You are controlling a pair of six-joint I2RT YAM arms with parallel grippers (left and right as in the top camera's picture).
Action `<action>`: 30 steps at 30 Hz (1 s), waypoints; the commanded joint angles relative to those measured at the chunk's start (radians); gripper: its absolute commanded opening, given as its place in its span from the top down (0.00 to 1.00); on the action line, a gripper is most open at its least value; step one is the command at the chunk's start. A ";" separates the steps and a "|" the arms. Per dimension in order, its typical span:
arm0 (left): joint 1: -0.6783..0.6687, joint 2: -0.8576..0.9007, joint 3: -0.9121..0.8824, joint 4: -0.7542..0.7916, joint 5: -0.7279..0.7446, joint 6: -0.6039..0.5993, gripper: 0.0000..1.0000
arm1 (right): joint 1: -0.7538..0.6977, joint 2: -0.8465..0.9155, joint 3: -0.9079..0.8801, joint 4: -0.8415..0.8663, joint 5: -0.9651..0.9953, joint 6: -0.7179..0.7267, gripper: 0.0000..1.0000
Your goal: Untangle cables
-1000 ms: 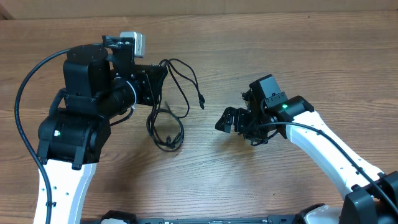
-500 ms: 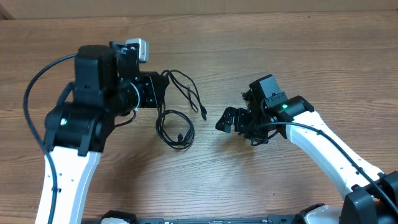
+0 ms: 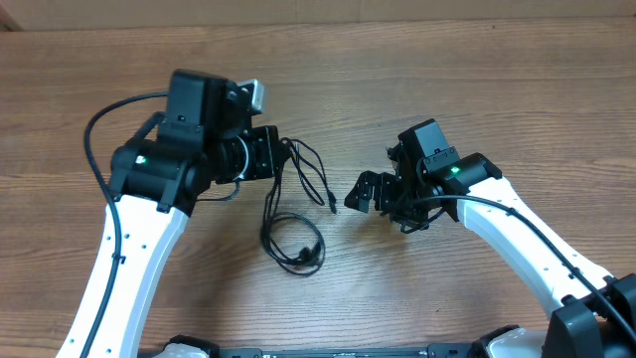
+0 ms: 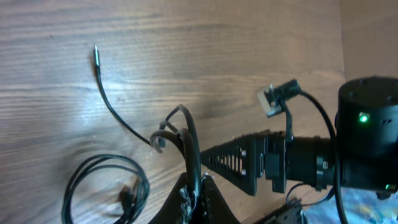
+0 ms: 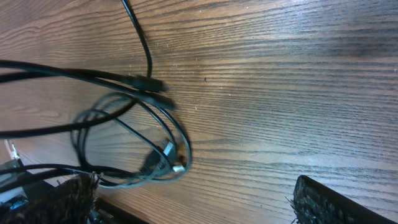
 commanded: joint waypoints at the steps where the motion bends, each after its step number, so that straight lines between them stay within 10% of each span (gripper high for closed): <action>1: -0.035 0.006 0.014 -0.009 0.026 -0.021 0.96 | 0.001 -0.028 0.004 0.001 0.010 -0.012 0.00; 20: -0.065 0.006 0.014 -0.091 -0.108 -0.026 0.96 | 0.056 -0.037 0.004 0.157 -0.116 0.317 0.00; 30: -0.065 0.006 0.014 -0.071 -0.207 -0.322 0.96 | 0.380 -0.146 0.004 0.091 0.356 0.465 0.00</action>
